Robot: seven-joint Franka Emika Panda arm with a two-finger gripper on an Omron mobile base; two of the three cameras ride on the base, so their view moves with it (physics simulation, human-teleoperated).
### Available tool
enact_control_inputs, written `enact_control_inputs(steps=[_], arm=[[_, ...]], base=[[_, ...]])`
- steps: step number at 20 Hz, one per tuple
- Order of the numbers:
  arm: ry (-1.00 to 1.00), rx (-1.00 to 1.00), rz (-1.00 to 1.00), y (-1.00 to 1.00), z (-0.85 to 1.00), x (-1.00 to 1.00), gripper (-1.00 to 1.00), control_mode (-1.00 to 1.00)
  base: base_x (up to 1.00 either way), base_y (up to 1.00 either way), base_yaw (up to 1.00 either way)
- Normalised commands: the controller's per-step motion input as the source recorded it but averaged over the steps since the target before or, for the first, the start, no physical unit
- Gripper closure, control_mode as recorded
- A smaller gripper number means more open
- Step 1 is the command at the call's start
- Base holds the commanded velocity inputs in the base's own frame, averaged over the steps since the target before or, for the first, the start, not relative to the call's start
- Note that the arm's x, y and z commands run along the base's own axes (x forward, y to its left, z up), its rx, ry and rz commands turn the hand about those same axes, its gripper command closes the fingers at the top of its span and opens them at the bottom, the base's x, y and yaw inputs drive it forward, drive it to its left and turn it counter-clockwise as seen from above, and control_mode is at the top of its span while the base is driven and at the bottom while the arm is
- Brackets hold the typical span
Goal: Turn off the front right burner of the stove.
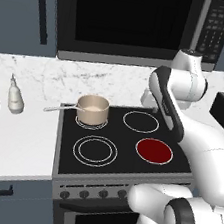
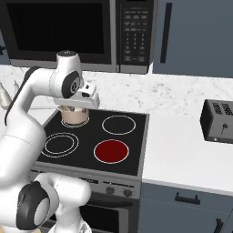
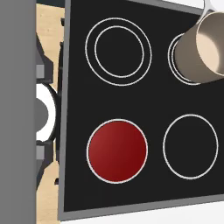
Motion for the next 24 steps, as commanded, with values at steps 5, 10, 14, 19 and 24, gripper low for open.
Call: enact_control_inputs(steps=[5, 10, 14, 19, 24], arm=[[0.00, 0.00, 0.00, 0.00, 0.01, 0.00, -1.00, -1.00], [0.00, 0.00, 0.00, 0.00, 0.00, 0.00, -1.00, -1.00], [0.00, 0.00, 0.00, 0.00, 0.00, 0.00, -1.00, -1.00], [0.00, 0.00, 0.00, 0.00, 0.00, 0.00, -1.00, -1.00], [0.00, 0.00, 0.00, 0.00, -0.01, -0.08, -1.00, -1.00]], base=[[0.00, 0.00, 0.00], [0.00, 0.00, 0.00], [0.00, 0.00, 0.00], [0.00, 0.00, 0.00], [0.00, 0.00, 0.00]])
